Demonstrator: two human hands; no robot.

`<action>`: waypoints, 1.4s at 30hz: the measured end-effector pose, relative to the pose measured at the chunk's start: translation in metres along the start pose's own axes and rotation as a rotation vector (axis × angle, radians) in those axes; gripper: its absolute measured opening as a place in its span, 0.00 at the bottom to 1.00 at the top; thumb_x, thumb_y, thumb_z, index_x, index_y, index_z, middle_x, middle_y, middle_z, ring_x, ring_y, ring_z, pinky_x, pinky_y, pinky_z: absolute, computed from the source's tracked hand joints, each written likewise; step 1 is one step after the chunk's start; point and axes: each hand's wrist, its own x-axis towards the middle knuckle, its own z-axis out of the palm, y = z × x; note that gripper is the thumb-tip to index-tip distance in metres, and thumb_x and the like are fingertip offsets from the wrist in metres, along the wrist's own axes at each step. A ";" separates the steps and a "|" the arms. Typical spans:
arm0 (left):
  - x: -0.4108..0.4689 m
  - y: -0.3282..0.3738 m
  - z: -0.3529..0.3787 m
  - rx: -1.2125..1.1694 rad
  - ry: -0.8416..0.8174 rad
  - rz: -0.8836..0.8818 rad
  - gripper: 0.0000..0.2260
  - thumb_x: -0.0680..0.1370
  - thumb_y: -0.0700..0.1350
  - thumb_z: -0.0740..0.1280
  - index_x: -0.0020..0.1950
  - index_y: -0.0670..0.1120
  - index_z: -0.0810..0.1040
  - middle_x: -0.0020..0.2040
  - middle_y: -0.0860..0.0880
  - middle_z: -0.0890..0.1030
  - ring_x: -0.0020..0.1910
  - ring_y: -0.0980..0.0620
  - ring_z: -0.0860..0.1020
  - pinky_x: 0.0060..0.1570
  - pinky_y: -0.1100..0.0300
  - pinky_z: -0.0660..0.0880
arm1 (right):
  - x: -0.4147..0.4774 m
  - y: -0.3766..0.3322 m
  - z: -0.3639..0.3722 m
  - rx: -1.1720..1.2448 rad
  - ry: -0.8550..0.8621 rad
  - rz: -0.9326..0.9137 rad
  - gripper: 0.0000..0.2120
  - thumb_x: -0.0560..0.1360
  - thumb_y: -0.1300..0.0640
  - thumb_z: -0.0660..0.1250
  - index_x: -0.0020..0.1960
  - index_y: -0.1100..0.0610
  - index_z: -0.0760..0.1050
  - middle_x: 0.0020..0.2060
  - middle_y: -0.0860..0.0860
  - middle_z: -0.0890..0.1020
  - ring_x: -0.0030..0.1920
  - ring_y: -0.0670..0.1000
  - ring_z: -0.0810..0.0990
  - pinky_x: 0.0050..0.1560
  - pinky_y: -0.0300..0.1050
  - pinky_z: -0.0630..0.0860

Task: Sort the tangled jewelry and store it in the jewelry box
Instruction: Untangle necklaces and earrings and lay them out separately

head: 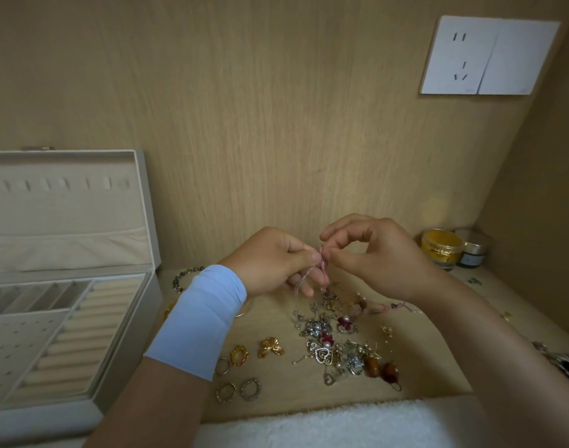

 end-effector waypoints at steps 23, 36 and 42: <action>0.005 0.006 0.006 -0.190 0.178 -0.089 0.08 0.78 0.45 0.67 0.48 0.42 0.83 0.38 0.52 0.83 0.32 0.55 0.75 0.45 0.59 0.77 | -0.005 -0.007 0.002 -0.034 -0.238 0.174 0.11 0.84 0.56 0.56 0.46 0.53 0.76 0.40 0.47 0.77 0.42 0.41 0.74 0.50 0.43 0.72; 0.004 0.002 0.003 -0.420 0.113 -0.024 0.11 0.83 0.45 0.60 0.54 0.42 0.80 0.43 0.48 0.85 0.36 0.54 0.79 0.47 0.55 0.79 | -0.002 -0.009 -0.005 0.204 -0.124 0.160 0.18 0.85 0.54 0.56 0.40 0.60 0.74 0.33 0.46 0.81 0.33 0.39 0.78 0.42 0.32 0.72; 0.004 0.002 0.001 -0.464 0.123 -0.019 0.11 0.84 0.45 0.58 0.52 0.42 0.78 0.40 0.48 0.84 0.36 0.52 0.81 0.45 0.56 0.78 | -0.002 -0.009 -0.005 0.258 -0.055 0.265 0.23 0.83 0.46 0.56 0.38 0.60 0.75 0.49 0.52 0.85 0.46 0.38 0.81 0.58 0.37 0.70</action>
